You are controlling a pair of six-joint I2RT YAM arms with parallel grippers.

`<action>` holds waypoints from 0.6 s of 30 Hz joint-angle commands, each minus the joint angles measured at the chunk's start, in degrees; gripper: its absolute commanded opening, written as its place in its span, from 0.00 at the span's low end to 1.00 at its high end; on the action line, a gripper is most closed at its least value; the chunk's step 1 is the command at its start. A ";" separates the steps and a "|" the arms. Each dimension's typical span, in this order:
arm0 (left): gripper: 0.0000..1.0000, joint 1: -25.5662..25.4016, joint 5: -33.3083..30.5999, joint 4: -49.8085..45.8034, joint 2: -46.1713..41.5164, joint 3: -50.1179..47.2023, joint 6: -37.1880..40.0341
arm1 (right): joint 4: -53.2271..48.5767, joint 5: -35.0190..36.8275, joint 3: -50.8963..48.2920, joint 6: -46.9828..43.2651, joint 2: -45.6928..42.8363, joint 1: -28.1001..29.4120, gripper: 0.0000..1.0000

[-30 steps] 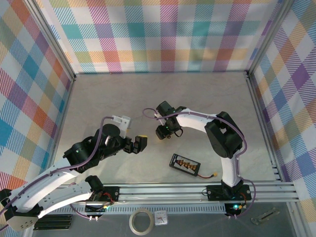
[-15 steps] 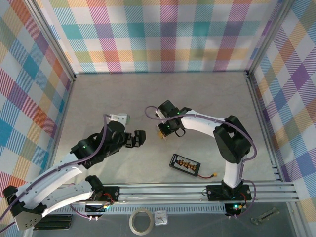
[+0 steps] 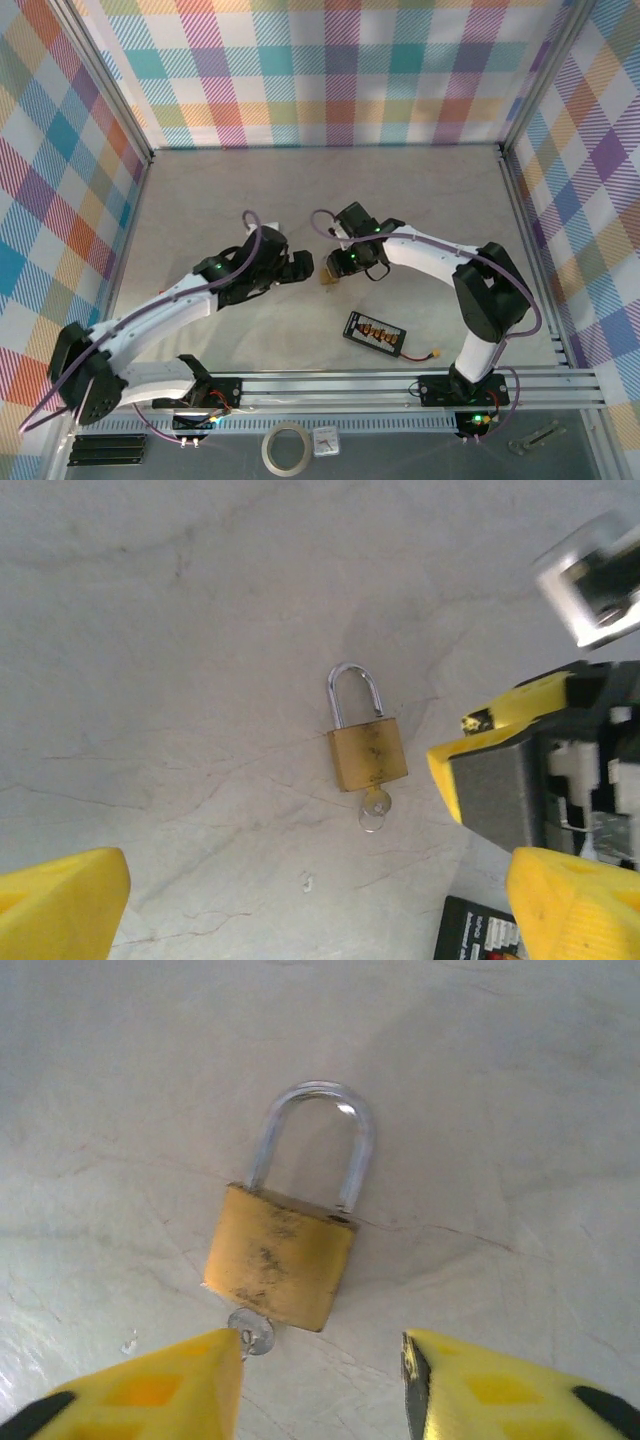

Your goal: Unlock with the key

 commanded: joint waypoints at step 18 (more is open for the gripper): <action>0.41 1.26 7.34 -4.26 36.07 19.91 -1.00 | -7.28 -0.99 -11.36 8.13 -24.81 -5.90 0.82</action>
